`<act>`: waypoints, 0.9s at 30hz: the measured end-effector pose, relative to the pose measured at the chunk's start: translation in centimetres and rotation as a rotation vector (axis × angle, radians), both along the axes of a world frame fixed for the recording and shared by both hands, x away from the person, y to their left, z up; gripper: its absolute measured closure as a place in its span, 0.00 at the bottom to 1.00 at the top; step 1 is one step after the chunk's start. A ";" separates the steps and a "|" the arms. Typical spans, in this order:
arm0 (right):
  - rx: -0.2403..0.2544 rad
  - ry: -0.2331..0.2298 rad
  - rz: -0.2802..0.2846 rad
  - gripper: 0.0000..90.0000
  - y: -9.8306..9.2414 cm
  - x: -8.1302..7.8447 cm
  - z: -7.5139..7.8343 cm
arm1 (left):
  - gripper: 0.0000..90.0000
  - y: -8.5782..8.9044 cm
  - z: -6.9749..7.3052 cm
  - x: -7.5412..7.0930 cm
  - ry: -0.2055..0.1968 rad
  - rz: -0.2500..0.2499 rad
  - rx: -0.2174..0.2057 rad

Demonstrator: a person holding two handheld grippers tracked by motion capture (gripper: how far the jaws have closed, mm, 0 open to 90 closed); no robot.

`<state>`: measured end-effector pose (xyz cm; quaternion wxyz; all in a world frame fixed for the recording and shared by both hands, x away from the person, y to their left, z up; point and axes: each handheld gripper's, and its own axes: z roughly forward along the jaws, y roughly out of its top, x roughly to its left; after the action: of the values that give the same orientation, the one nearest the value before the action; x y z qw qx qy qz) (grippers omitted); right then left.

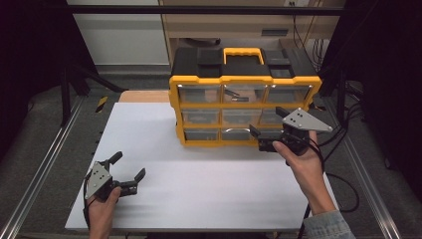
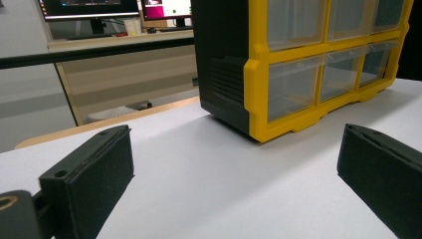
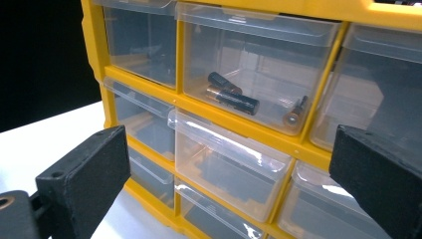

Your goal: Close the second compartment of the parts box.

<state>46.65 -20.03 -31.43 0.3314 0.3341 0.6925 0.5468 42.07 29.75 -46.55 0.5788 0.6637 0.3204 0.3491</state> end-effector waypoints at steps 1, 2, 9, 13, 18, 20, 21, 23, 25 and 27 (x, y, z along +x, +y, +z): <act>0.001 0.003 0.000 0.03 -0.1 -0.1 0.0 | 0.01 0.0 0.0 0.0 0.000 0.000 0.000; 0.002 0.003 -0.003 0.03 -0.2 -0.1 0.0 | 0.01 0.0 0.0 0.0 -0.001 0.001 -0.002; 0.007 0.005 -0.009 0.04 -0.7 -0.7 -0.4 | 0.01 0.0 0.0 0.0 0.001 0.000 0.000; 0.008 0.011 -0.004 0.04 -1.0 -1.1 -0.7 | 0.01 0.0 0.0 0.0 0.001 -0.001 0.001; 0.014 0.015 -0.004 0.04 -1.2 -1.5 -1.1 | 0.01 0.0 0.0 0.0 0.001 -0.002 0.001; 0.017 0.018 -0.007 0.04 -1.3 -1.7 -1.2 | 0.01 0.0 0.0 0.0 0.001 -0.003 0.001; 0.016 0.014 -0.004 0.04 -1.4 -1.7 -1.3 | 0.01 0.0 -0.1 0.0 0.001 -0.003 0.001; 0.020 0.019 -0.007 0.04 -1.5 -1.8 -1.4 | 0.01 0.0 -0.1 0.0 0.001 -0.003 0.001; 0.024 0.021 -0.012 0.04 -1.6 -1.9 -1.5 | 0.01 0.0 -0.1 0.0 0.000 -0.004 0.001; 0.024 0.021 -0.012 0.04 -1.7 -1.9 -1.6 | 0.01 0.0 -0.1 0.0 0.000 -0.004 0.001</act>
<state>44.73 -21.72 -33.08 0.3233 0.3478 0.6873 0.5496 42.07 29.71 -46.61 0.5791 0.6647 0.3189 0.3481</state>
